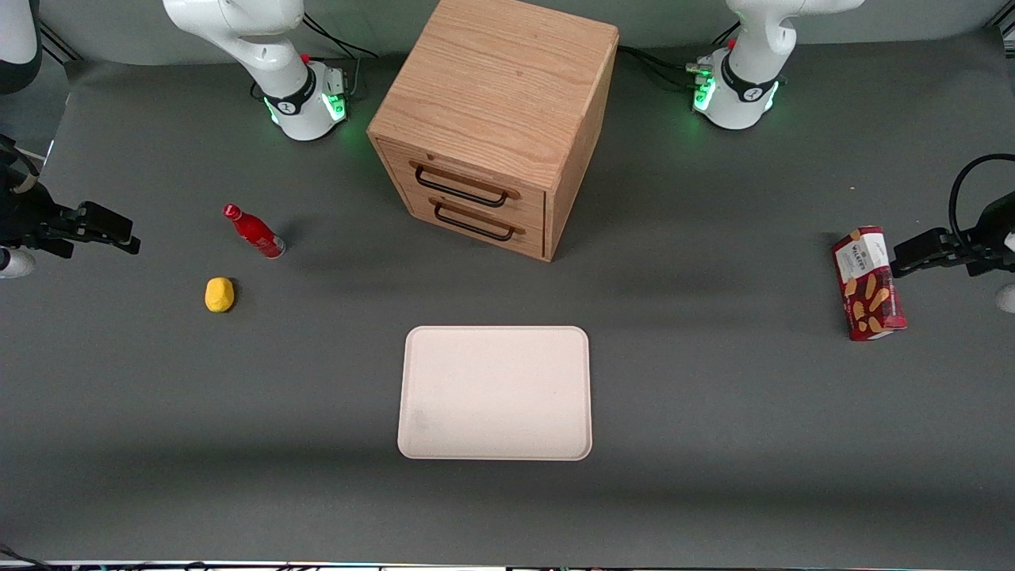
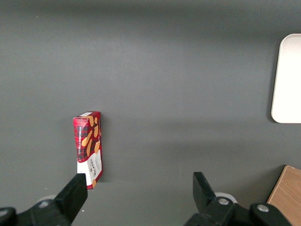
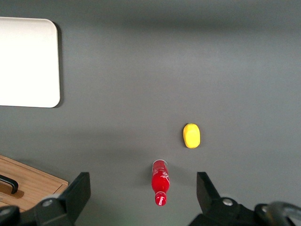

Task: Place coke bottle on tray
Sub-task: 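Move the right gripper toward the red Coca-Cola bottle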

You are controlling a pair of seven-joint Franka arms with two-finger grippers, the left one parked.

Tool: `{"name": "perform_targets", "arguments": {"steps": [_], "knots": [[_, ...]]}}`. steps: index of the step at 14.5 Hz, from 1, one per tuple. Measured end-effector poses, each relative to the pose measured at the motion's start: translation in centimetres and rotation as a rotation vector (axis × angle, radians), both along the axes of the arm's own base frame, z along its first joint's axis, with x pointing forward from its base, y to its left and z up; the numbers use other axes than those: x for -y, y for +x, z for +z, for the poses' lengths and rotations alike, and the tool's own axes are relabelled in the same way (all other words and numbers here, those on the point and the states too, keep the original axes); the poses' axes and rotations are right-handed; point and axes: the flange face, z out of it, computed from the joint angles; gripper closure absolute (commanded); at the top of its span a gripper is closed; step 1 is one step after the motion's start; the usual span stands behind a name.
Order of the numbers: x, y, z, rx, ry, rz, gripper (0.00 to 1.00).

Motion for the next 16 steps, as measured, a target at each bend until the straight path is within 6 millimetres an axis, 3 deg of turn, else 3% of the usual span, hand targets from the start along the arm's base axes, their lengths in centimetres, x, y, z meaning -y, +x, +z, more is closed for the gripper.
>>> {"name": "perform_targets", "arguments": {"steps": [4, 7, 12, 16], "knots": [[0.0, -0.1, 0.1, -0.002, -0.001, 0.0, 0.0], [-0.1, -1.8, 1.6, -0.02, 0.0, 0.001, 0.0], [-0.6, -7.8, 4.4, -0.003, 0.002, 0.008, 0.0], [0.4, -12.2, 3.5, -0.024, 0.014, -0.01, 0.0]]}}
